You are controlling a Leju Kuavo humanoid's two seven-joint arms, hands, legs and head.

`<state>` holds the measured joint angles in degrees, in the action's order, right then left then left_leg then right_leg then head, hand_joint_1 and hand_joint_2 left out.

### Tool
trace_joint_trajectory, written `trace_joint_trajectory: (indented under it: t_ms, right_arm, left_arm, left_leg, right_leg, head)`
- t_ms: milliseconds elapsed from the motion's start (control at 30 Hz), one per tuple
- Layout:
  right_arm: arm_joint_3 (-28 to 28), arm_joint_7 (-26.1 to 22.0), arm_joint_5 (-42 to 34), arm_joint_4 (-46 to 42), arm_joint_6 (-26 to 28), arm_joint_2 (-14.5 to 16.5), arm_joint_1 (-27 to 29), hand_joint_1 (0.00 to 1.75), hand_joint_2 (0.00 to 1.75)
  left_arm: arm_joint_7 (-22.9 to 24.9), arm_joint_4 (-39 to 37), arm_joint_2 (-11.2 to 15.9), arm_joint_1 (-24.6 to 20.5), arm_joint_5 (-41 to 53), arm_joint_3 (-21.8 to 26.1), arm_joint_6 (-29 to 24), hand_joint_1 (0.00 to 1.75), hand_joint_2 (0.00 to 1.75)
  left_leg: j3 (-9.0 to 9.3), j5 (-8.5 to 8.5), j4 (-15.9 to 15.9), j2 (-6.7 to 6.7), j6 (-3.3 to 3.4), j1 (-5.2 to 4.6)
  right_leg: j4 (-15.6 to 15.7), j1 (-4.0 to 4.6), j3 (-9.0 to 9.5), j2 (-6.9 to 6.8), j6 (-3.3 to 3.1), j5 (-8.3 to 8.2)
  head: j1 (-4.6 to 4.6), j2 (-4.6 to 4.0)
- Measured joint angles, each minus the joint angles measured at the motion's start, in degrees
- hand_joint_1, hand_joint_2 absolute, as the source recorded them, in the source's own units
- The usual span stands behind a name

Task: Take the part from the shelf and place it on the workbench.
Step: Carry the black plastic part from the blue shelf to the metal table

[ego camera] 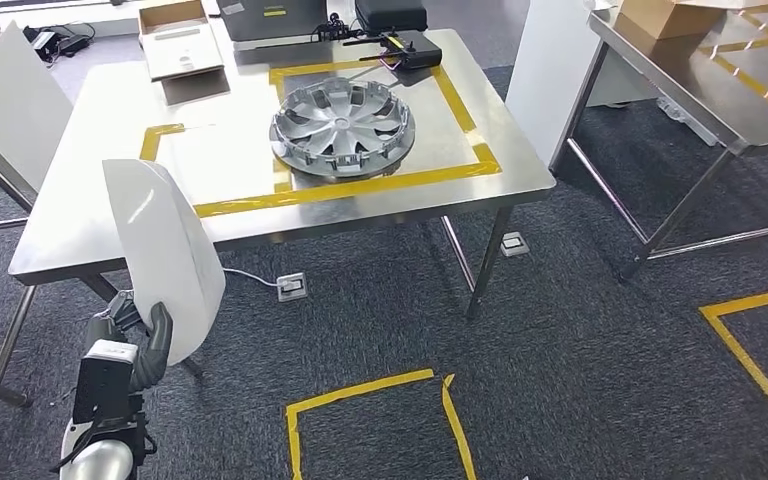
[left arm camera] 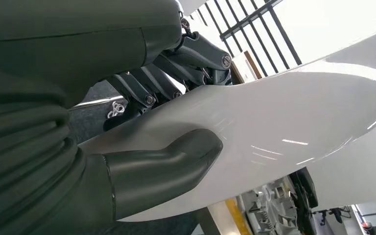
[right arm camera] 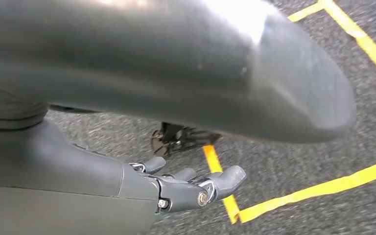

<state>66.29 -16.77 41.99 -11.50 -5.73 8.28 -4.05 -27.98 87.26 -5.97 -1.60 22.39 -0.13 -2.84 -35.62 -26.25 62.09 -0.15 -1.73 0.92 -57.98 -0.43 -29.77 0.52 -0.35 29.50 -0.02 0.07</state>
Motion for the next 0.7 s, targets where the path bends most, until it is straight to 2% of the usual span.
trace_joint_trajectory:
  t_ms: [33, 67, 200, 300, 333, 367, 400, 433, 467, 500, 533, 567, 600, 700]
  right_arm:
    - [0.04, -0.02, -0.02, 0.00, -0.02, 0.01, -0.04, 0.00, 0.00]
    - [0.09, -0.03, -0.03, 0.00, -0.02, 0.01, -0.08, 0.00, 0.00]
    - [0.30, -0.06, -0.04, 0.00, -0.09, -0.03, -0.21, 0.00, 0.00]
    - [0.31, -0.08, -0.05, 0.00, -0.10, -0.04, -0.24, 0.00, 0.00]
    - [0.33, -0.07, -0.07, 0.00, -0.12, -0.03, -0.27, 0.00, 0.00]
    - [0.38, -0.05, -0.14, 0.00, -0.15, -0.03, -0.27, 0.00, 0.00]
    - [0.51, -0.04, -0.22, 0.00, -0.19, -0.03, -0.22, 0.00, 0.00]
    - [0.65, -0.02, -0.30, 0.00, -0.23, -0.03, -0.16, 0.00, 0.00]
    - [0.78, -0.02, -0.36, 0.00, -0.25, -0.03, -0.08, 0.00, 0.00]
    - [0.89, -0.02, -0.38, 0.00, -0.25, -0.07, -0.02, 0.00, 0.00]
    - [0.95, -0.02, -0.38, 0.00, -0.25, -0.10, -0.04, 0.00, 0.00]
    - [0.99, -0.02, -0.38, 0.00, -0.25, -0.13, -0.12, 0.00, 0.00]
    - [1.03, -0.01, -0.38, 0.00, -0.25, -0.16, -0.18, 0.00, 0.00]
    - [1.10, 0.12, -0.42, 0.00, -0.27, -0.13, -0.17, 0.00, 0.00]
  left_arm:
    - [-0.05, -0.10, 0.03, 0.02, -0.09, -0.01, -0.03, 1.75, 1.75]
    - [-0.09, -0.20, 0.04, 0.04, -0.15, 0.00, -0.05, 1.75, 1.75]
    - [-0.15, -0.19, 0.00, 0.08, -0.20, 0.08, -0.15, 1.75, 1.75]
    - [-0.17, -0.14, -0.04, 0.04, -0.20, 0.07, -0.15, 1.75, 1.75]
    - [-0.17, -0.15, -0.08, 0.02, -0.20, 0.07, -0.15, 1.75, 1.75]
    - [-0.16, -0.19, -0.11, 0.01, -0.20, 0.07, -0.16, 1.75, 1.75]
    - [-0.14, -0.24, -0.17, 0.03, -0.20, 0.07, -0.17, 1.75, 1.75]
    - [-0.13, -0.27, -0.25, 0.06, -0.20, 0.07, -0.19, 1.75, 1.75]
    - [-0.12, -0.30, -0.31, 0.10, -0.20, 0.07, -0.21, 1.75, 1.75]
    - [-0.12, -0.31, -0.38, 0.11, -0.20, 0.07, -0.22, 1.75, 1.75]
    - [-0.13, -0.31, -0.44, 0.09, -0.20, 0.07, -0.24, 1.75, 1.75]
    - [-0.12, -0.32, -0.49, 0.08, -0.20, 0.07, -0.25, 1.75, 1.75]
    - [-0.11, -0.32, -0.51, 0.07, -0.20, 0.06, -0.26, 1.75, 1.75]
    - [0.00, -0.10, -0.58, 0.11, -0.15, 0.05, -0.30, 1.75, 1.75]
  left_leg:
    - [0.73, 0.39, -1.74, 0.00, 0.27, -0.05]
    - [1.00, -0.02, -2.22, -0.05, 0.65, -0.19]
    - [1.69, -0.60, -2.66, -0.21, 2.28, -0.13]
    - [2.00, -0.75, -2.78, -0.18, 2.58, -0.04]
    - [2.07, -0.86, -2.78, -0.14, 2.70, -0.04]
    - [2.20, -1.08, -2.78, -0.10, 2.85, -0.07]
    - [2.61, -1.52, -2.78, -0.12, 2.97, -0.14]
    - [3.20, -2.05, -2.78, -0.16, 3.06, -0.22]
    - [3.90, -2.60, -2.78, -0.23, 3.04, -0.30]
    - [4.55, -3.14, -2.81, -0.29, 2.93, -0.33]
    - [4.94, -3.56, -2.82, -0.32, 2.72, -0.42]
    - [5.14, -3.90, -2.88, -0.32, 2.45, -0.47]
    - [5.20, -4.18, -2.99, -0.32, 2.12, -0.48]
    - [5.79, -4.73, -3.35, -0.26, 1.10, -0.53]
  right_leg:
    - [-0.07, 0.08, 0.12, 0.03, 0.34, 0.37]
    - [-0.07, 0.16, 0.10, 0.04, 0.67, 0.59]
    - [-0.84, -0.02, 0.37, -0.10, 1.77, 1.63]
    - [-1.90, -0.03, 0.06, -0.16, 1.97, 2.10]
    - [-3.87, -0.05, -1.12, -0.18, 2.08, 2.83]
    - [-7.76, -0.08, -3.63, -0.21, 2.22, 4.08]
    - [-11.24, -0.08, -6.53, -0.24, 2.25, 4.16]
    - [-13.40, -0.05, -8.96, -0.26, 2.17, 3.32]
    - [-12.38, 0.05, -9.76, -0.26, 1.84, 0.95]
    - [-8.55, 0.24, -8.88, -0.27, 1.33, -2.14]
    - [-4.77, 0.48, -7.40, -0.29, 0.85, -3.83]
    - [-2.26, 0.70, -6.38, -0.30, 0.49, -4.54]
    - [-1.10, 0.90, -5.88, -0.29, 0.21, -4.36]
    - [-0.30, 0.78, -5.08, -0.12, -0.34, -3.66]
  head:
    - [0.02, 0.00]
    - [0.06, 0.00]
    - [0.26, 0.00]
    - [0.33, 0.00]
    - [0.40, 0.00]
    - [0.48, 0.00]
    - [0.56, 0.00]
    - [0.64, 0.00]
    - [0.66, 0.00]
    - [0.66, 0.00]
    - [0.64, 0.00]
    - [0.63, 0.00]
    - [0.62, 0.00]
    - [0.61, 0.00]
